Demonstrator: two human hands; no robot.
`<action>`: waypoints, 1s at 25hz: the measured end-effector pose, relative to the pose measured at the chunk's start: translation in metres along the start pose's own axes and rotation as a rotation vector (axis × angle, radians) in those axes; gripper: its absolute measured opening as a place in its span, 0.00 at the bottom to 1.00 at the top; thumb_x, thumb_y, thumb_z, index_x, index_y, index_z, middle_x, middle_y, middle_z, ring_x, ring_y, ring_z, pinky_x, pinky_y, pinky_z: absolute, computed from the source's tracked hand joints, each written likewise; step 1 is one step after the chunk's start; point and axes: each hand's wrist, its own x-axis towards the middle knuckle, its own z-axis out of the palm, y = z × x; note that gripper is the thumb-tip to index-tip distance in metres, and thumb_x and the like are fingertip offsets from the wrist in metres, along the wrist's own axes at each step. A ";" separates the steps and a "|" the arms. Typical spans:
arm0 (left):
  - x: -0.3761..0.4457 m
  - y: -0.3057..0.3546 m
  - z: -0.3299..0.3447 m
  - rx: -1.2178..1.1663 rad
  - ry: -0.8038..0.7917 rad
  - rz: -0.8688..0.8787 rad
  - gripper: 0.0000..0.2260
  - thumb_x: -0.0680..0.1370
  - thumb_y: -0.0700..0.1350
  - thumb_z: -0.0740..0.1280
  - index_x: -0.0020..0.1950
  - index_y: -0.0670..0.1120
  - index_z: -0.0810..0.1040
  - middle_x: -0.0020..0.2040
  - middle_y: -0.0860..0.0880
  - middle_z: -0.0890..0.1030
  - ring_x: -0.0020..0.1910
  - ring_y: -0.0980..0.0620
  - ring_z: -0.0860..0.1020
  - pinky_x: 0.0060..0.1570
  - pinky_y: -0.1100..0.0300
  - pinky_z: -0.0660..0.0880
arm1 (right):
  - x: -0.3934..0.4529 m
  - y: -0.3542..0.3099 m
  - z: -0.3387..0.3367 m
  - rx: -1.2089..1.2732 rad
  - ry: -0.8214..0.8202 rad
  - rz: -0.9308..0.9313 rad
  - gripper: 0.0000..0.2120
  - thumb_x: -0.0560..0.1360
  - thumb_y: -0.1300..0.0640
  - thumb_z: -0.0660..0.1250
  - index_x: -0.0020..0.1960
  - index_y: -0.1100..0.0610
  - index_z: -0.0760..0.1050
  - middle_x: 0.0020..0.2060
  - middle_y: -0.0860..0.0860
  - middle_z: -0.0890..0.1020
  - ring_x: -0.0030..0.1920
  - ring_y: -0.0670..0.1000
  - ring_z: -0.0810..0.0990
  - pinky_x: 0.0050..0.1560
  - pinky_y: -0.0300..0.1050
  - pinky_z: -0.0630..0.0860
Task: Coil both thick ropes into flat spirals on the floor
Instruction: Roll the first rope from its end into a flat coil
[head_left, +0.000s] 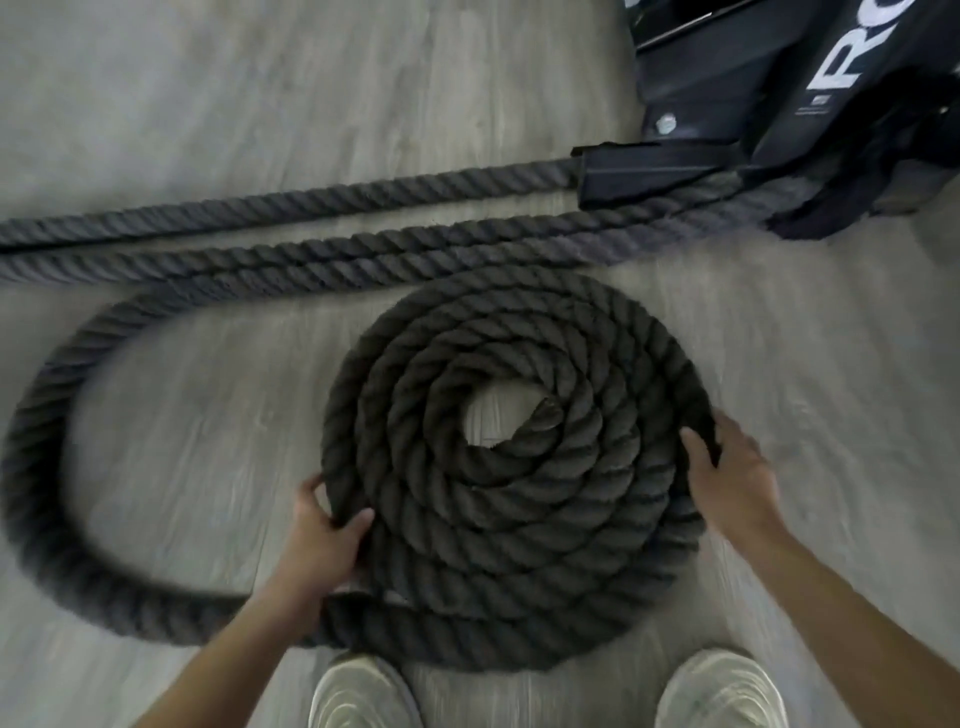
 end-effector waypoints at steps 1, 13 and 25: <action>-0.012 0.002 -0.001 0.000 -0.080 -0.085 0.29 0.78 0.44 0.72 0.67 0.65 0.59 0.57 0.42 0.81 0.53 0.38 0.83 0.47 0.41 0.83 | 0.009 -0.005 -0.003 0.005 0.002 -0.006 0.29 0.82 0.40 0.60 0.78 0.54 0.65 0.67 0.60 0.77 0.64 0.62 0.77 0.61 0.51 0.73; 0.084 0.090 -0.013 0.157 0.052 0.124 0.31 0.78 0.50 0.71 0.78 0.55 0.62 0.68 0.44 0.78 0.62 0.42 0.78 0.61 0.45 0.77 | -0.108 0.025 0.043 0.067 -0.052 0.146 0.36 0.83 0.50 0.59 0.83 0.59 0.45 0.80 0.60 0.59 0.78 0.61 0.60 0.75 0.54 0.59; -0.004 0.014 0.023 -0.090 -0.027 -0.073 0.46 0.73 0.38 0.77 0.80 0.57 0.51 0.64 0.39 0.77 0.59 0.36 0.80 0.49 0.39 0.81 | 0.020 -0.010 -0.003 -0.087 0.067 0.078 0.28 0.83 0.44 0.58 0.80 0.53 0.60 0.70 0.64 0.70 0.68 0.67 0.70 0.66 0.60 0.70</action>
